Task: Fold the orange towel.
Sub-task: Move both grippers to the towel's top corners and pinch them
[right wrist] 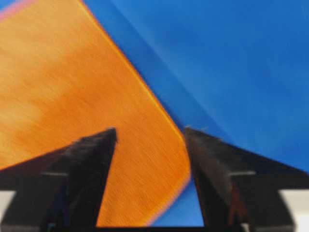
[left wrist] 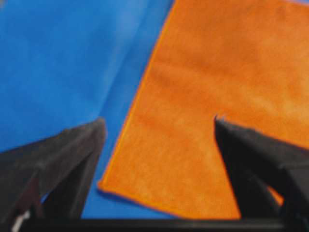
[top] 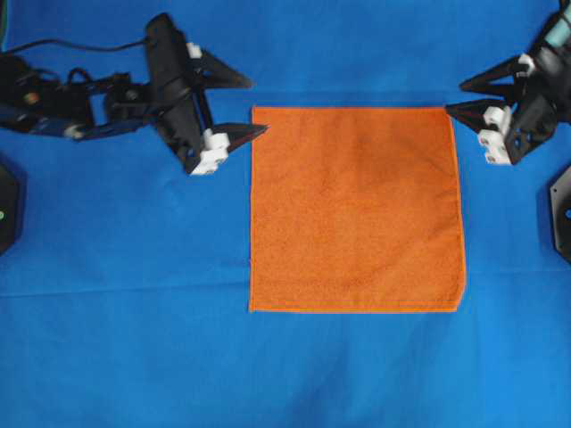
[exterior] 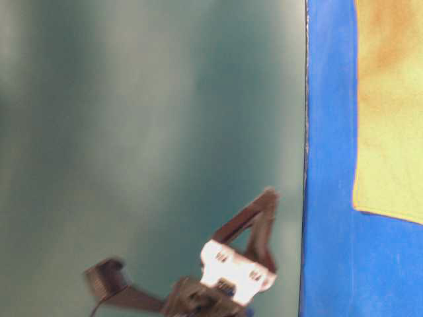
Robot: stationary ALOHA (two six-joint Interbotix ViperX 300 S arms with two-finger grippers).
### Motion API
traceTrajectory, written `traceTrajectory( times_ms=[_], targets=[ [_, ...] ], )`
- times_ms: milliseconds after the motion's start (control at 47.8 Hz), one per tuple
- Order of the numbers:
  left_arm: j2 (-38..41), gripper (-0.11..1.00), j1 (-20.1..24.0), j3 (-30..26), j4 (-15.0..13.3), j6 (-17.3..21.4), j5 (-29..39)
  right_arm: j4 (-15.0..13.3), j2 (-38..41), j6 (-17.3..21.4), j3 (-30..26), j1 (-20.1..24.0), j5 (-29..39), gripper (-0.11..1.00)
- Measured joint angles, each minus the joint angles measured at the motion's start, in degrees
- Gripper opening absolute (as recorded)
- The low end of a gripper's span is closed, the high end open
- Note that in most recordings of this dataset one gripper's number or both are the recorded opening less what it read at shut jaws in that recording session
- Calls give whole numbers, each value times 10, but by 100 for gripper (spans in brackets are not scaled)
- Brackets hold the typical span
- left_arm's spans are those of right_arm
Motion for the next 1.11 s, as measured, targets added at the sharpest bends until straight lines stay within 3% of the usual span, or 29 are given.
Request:
traceTrajectory(
  times_ms=[188,628,712,900,1005,1110],
  targets=[
    [72,91,19,-21,0,0,-11,-3,87,0,13,-25,-45,56],
    [183,85,33,-54,0,2,-34,-3,226,-1,20,-26,-164,54],
    [185,74,35,-58,0,2,-33,-3,237,-3,19,-26,-169,48],
    [185,25,40,-58,0,3,-33,-3,247,-4,18,-27,-180,0],
    [185,2,34,-58,0,10,-28,-3,247,-4,18,-27,-184,0],
    [185,1,32,-58,0,11,-25,-3,247,-4,18,-27,-186,0]
  ],
)
